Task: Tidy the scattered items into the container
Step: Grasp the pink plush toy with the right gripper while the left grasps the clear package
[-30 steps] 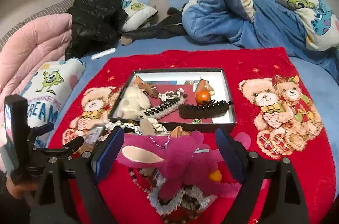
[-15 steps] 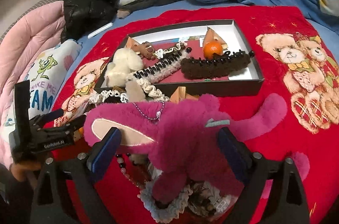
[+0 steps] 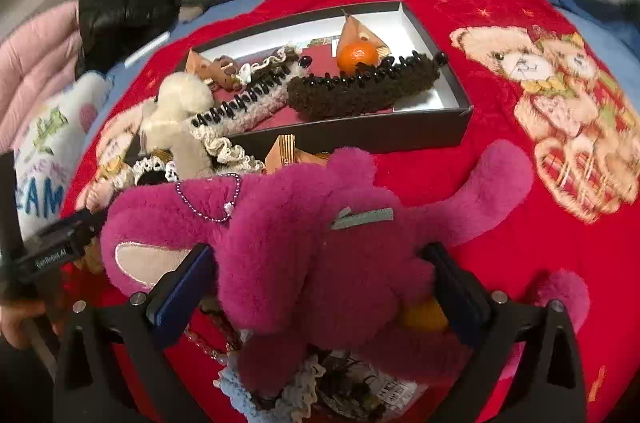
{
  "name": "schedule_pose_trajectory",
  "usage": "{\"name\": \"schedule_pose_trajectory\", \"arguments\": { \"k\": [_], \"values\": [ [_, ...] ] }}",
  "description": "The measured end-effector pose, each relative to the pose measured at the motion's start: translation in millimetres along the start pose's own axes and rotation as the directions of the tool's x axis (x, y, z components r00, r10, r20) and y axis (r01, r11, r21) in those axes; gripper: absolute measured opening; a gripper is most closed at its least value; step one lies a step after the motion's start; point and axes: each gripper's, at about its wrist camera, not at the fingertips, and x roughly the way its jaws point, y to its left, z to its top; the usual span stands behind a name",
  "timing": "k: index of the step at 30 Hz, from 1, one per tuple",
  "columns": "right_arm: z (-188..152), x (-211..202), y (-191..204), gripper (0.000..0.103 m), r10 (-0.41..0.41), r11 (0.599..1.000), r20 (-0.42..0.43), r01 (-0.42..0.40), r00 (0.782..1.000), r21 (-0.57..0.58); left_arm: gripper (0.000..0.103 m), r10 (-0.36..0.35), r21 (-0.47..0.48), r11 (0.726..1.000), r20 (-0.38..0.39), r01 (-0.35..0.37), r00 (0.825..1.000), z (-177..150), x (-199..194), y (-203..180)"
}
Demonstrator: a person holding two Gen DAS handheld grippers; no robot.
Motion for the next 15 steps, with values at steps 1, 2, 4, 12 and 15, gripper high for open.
{"name": "schedule_pose_trajectory", "arguments": {
  "k": [1,2,4,12,15],
  "values": [
    [-0.6,-1.1,-1.2,0.102,0.004,1.0,0.009,-0.004,1.0,0.005,0.091,0.001,0.005,1.0,0.007,-0.001,1.0,0.6,-3.0,-1.0],
    [-0.6,-1.8,-1.2,0.098,0.005,1.0,0.012,-0.005,1.0,0.005,0.084,-0.003,0.003,1.0,0.009,0.003,1.0,1.1,-4.6,-0.5],
    [-1.7,-4.1,-0.4,0.091,0.019,1.0,0.023,-0.019,1.0,0.003,0.069,-0.016,-0.011,1.0,0.01,0.016,1.0,1.3,-6.1,1.1],
    [-3.4,-9.9,-2.8,0.072,0.062,0.998,0.024,-0.063,0.998,0.025,0.026,0.011,0.028,1.0,-0.001,-0.011,1.0,-5.0,-11.2,-4.9],
    [-3.4,-11.8,-2.8,0.068,0.063,0.998,0.024,-0.063,0.998,0.022,0.017,0.003,0.026,1.0,0.004,-0.003,1.0,-5.5,-12.1,-7.0]
  ]
}}
